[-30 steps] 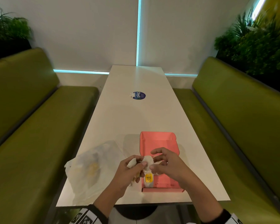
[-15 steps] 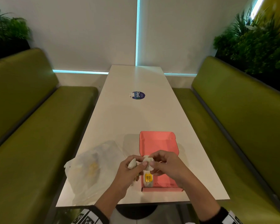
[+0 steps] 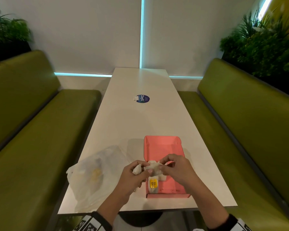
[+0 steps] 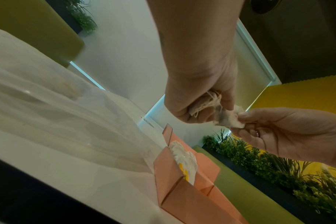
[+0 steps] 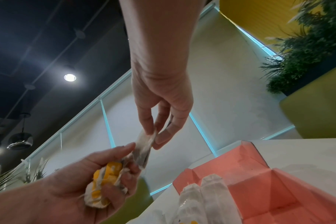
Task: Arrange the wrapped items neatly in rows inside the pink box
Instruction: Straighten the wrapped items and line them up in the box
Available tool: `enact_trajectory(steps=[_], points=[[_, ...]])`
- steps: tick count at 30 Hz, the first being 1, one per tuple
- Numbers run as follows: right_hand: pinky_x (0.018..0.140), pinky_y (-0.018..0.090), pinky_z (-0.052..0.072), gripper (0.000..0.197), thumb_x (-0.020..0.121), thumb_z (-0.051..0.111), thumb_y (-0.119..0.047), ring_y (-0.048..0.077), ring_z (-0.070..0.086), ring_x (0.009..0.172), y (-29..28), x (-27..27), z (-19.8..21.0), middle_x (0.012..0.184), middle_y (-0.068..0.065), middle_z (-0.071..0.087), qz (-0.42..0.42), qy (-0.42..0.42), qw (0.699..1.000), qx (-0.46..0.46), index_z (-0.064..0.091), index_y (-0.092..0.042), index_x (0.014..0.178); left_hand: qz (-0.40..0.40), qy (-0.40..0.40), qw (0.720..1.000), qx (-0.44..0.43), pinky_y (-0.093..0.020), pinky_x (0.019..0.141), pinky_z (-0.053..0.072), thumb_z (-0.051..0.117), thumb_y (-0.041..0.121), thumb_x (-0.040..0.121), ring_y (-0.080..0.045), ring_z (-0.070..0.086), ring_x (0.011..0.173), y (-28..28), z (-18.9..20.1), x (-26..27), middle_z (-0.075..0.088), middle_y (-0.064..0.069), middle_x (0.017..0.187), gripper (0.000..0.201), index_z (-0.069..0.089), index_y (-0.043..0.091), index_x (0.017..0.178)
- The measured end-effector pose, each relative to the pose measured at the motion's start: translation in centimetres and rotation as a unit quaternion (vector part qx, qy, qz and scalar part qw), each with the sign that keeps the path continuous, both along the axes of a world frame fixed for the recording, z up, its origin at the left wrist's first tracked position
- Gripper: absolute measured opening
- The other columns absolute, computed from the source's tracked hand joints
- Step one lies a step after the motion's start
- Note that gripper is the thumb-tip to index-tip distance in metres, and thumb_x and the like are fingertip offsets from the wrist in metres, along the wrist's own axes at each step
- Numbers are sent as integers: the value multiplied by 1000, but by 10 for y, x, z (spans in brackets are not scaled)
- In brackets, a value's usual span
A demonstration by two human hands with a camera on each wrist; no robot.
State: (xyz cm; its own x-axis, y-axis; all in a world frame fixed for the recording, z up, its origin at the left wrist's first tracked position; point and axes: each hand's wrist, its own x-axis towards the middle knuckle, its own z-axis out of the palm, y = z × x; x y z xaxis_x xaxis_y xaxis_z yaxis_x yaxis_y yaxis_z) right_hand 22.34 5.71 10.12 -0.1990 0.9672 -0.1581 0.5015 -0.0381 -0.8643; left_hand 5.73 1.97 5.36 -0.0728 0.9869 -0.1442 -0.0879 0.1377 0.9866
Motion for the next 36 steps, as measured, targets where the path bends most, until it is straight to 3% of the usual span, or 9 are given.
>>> enact_trajectory(steps=[3,7,9,11,17,20,23,30,36], points=[[66,25,52,16,80,70,-9,14,62,71,9,10,7,78,-4,65,-6,-9,1000,14,65,-23,72,28,-19,999,-13,-22,50,43,69,12,83,-14,54,58,1,-2,-5,59,1,75,11,67,17,93],[67,31,47,15,79,70,-12,15,59,69,19,27,14,83,-1,63,-223,-61,948,218,61,-20,70,67,-25,997,-26,-24,50,43,64,15,87,-13,54,58,2,-2,-8,62,-1,80,12,66,20,98],[73,31,52,20,79,71,-8,11,59,71,17,28,15,81,-3,63,-34,-96,978,182,62,-24,69,77,-28,996,-19,-24,50,43,64,15,87,-13,54,58,3,-1,-8,63,0,76,11,67,21,96],[72,20,51,8,80,72,-13,4,57,72,9,21,16,77,-11,60,195,-183,962,52,68,-20,76,76,-22,997,-9,-23,49,42,64,16,87,-11,54,58,4,1,-9,63,1,72,10,69,20,95],[68,23,41,8,87,60,-20,10,50,78,11,17,9,93,-7,57,46,-320,927,192,66,-15,88,15,30,999,40,-14,55,45,67,14,85,0,60,65,3,8,-2,67,11,80,12,72,20,95],[75,22,45,8,86,63,-23,6,50,78,8,14,9,86,-12,52,178,-305,925,139,68,-18,89,-45,121,987,98,-10,80,46,71,19,82,9,58,101,4,4,1,64,22,109,27,68,27,108],[75,19,45,11,85,65,-25,4,52,79,6,10,15,86,-13,53,221,-264,932,117,71,-18,91,-108,178,974,92,-10,88,45,74,28,77,9,58,104,5,3,3,65,19,111,38,65,24,114],[68,12,44,7,83,69,-25,2,53,71,6,10,16,83,-20,54,147,-167,966,135,68,-24,89,-95,202,971,90,-11,60,44,70,16,82,3,59,62,5,8,6,66,18,65,14,71,29,76],[62,15,47,33,72,77,-37,7,56,70,2,13,13,90,-13,60,90,-36,993,70,49,-32,90,-2,89,995,46,-13,46,39,65,11,86,-5,52,49,7,16,9,61,6,59,12,72,15,77]])
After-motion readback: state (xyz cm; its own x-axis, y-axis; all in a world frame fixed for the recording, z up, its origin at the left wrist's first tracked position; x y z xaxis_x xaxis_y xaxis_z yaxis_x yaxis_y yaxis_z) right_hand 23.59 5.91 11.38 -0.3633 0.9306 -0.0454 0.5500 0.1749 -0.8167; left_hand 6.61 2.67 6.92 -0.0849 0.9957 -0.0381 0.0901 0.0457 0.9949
